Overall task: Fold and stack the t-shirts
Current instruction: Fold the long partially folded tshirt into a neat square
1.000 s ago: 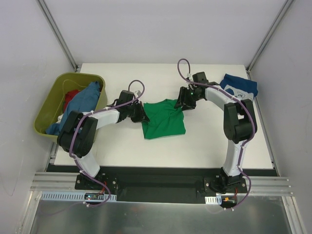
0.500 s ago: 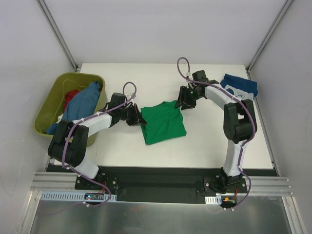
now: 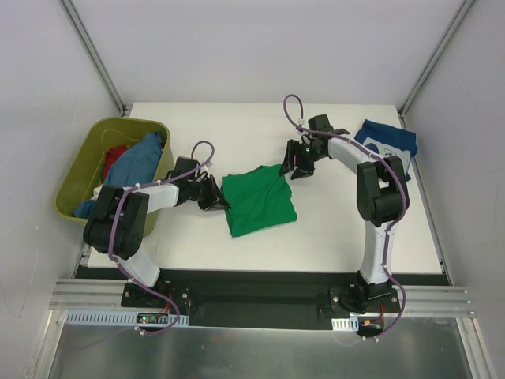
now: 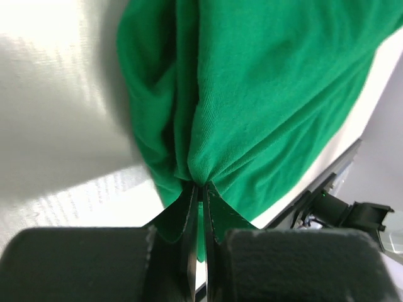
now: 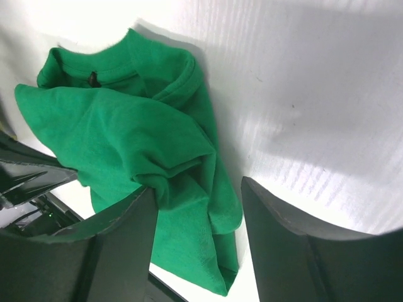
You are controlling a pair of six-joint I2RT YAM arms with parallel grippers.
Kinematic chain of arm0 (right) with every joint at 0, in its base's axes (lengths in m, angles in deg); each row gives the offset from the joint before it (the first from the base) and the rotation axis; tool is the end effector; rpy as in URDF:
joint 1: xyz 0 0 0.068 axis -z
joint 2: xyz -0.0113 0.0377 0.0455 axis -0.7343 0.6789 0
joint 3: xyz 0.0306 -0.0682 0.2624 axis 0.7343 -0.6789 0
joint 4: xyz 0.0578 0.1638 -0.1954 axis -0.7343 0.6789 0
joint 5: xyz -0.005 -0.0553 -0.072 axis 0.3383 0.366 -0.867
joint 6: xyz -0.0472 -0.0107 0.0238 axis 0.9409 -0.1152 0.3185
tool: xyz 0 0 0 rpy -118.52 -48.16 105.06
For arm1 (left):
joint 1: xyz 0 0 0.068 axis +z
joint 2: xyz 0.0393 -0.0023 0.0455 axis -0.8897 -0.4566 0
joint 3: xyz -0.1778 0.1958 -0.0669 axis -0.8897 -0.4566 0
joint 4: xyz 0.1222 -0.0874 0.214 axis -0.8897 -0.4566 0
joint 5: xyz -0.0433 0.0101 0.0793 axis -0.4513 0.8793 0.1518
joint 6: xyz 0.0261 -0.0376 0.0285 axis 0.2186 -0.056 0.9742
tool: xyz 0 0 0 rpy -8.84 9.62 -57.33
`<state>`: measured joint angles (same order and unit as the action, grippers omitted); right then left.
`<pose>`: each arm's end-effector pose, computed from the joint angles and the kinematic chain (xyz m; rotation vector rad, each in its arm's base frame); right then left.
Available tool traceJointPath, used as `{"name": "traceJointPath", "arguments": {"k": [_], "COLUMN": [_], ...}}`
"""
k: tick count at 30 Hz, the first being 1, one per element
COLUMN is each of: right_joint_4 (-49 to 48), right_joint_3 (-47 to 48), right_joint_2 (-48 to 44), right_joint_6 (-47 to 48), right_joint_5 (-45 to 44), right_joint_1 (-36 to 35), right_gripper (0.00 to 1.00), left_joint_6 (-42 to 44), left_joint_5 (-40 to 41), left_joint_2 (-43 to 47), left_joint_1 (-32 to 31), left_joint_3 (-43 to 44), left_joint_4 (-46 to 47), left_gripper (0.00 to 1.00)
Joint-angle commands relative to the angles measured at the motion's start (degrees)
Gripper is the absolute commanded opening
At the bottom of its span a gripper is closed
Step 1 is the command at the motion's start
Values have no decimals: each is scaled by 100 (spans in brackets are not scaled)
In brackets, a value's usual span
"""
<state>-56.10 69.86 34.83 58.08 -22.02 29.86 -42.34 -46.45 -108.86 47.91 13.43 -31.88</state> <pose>0.4176 0.1484 0.1869 -0.4836 2.5574 0.7755 0.2948 -0.1005 0.1497 -0.1446 2.4885 -1.1732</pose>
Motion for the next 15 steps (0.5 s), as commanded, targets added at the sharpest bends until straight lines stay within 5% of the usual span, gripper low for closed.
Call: {"name": "traceJointPath", "arguments": {"k": [1, 4, 5, 6, 15], "right_joint_4": [76, 85, 94, 102, -109], "right_joint_3": [325, 334, 316, 273, -790], "right_joint_2": [99, -102, -190, -295, -1219], "right_joint_6": [124, 238, 282, 335, 695], "right_joint_5": [303, 471, 488, 497, 260], "right_joint_1": [-19, -54, -63, -115, -204], "right_gripper": [59, 62, 63, 64, 90], "left_joint_6": [63, 63, 63, 72, 80], "left_joint_5": [403, 360, 360, 360, 983], "left_joint_2": [-20, 216, 417, 524, 1483], "left_joint_1": [33, 24, 24, 15, 15], "left_joint_3": [92, 153, 162, 180, -75], "left_joint_4": [-283, -319, -371, -407, -846], "left_gripper": [2, 21, 44, 98, 99]}}
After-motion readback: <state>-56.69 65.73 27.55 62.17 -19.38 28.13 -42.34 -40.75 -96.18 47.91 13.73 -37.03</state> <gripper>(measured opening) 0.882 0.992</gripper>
